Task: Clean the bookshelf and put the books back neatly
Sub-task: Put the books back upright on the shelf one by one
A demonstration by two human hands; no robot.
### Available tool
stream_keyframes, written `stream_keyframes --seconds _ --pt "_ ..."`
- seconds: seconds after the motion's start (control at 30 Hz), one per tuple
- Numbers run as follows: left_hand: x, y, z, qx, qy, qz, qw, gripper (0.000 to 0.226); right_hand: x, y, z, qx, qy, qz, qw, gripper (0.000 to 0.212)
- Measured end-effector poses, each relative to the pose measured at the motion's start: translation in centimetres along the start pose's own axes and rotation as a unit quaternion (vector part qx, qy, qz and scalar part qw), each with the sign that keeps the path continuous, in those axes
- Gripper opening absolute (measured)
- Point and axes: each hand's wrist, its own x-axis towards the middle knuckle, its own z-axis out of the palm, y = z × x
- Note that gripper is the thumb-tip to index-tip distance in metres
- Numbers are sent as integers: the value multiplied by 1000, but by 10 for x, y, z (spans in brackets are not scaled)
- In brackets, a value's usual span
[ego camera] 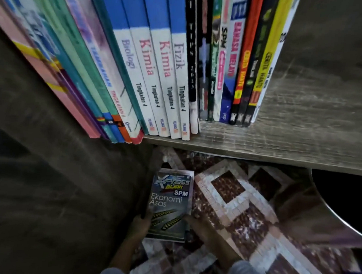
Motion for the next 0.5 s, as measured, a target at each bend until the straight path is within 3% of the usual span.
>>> stream_keyframes --seconds 0.07,0.2,0.3,0.4,0.43,0.5 --pt "6 -2 6 -34 7 1 999 62 3 5 4 47 -23 11 999 51" --pt "11 -2 15 -98 22 -26 995 66 5 4 7 82 -41 7 996 45" --pt "14 1 14 -151 41 -35 987 65 10 0 15 118 -25 19 992 48" --pt "19 2 15 -228 17 -52 972 70 18 6 17 123 16 16 992 37" --pt "17 2 14 -242 11 -52 969 66 17 8 15 104 31 14 994 39" --pt "15 1 20 -276 -25 -47 960 41 17 15 9 68 37 24 997 70"
